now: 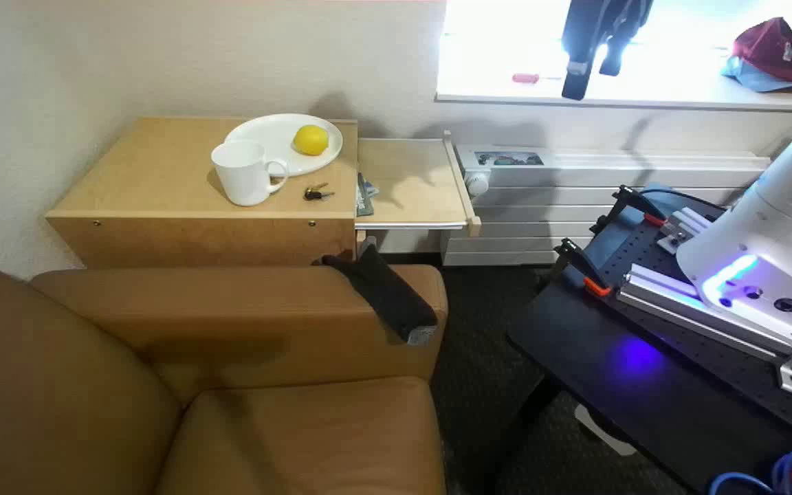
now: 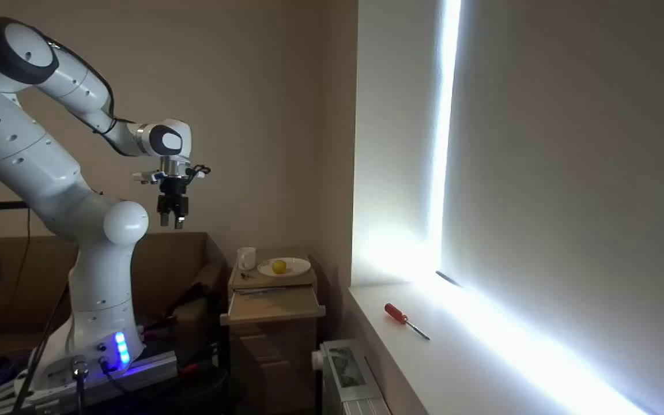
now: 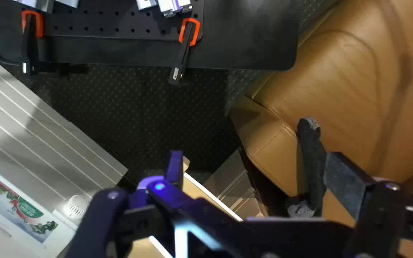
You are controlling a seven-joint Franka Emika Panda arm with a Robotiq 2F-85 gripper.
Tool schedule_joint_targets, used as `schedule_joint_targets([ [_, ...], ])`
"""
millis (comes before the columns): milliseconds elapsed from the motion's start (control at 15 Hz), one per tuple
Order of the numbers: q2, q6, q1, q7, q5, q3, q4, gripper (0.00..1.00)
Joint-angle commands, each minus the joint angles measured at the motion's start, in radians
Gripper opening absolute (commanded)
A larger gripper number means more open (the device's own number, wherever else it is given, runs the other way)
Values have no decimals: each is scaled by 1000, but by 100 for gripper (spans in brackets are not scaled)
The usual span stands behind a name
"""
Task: Put the white mug on the nightstand shelf, place the mug on the top of the night stand
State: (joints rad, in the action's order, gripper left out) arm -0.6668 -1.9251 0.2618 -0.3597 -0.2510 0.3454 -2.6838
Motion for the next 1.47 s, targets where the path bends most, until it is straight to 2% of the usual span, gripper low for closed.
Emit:
schedule_joint_targets([
  [0,0,3,2,-1,2,-3,2,100],
  [400,0,3,2,-1,2,-3,2,100],
  [533,34,-105,-40,-68,55,44,-26,100],
  [600,72,-215,-67,-133,61,67,-52,100],
  [733,143,-362,-93,-240,57,90,-62,100],
  [933,297,-609,-147,-411,88,125,-43,100],
  [1067,397,-723,-194,-544,144,137,-5,100],
  [1200,441,-733,-210,-685,190,131,41,100],
  [1267,441,-663,-167,-694,153,97,65,100],
  [1333,406,-715,-147,-650,183,75,5,100],
  [1400,426,-703,-143,-674,181,69,29,100],
])
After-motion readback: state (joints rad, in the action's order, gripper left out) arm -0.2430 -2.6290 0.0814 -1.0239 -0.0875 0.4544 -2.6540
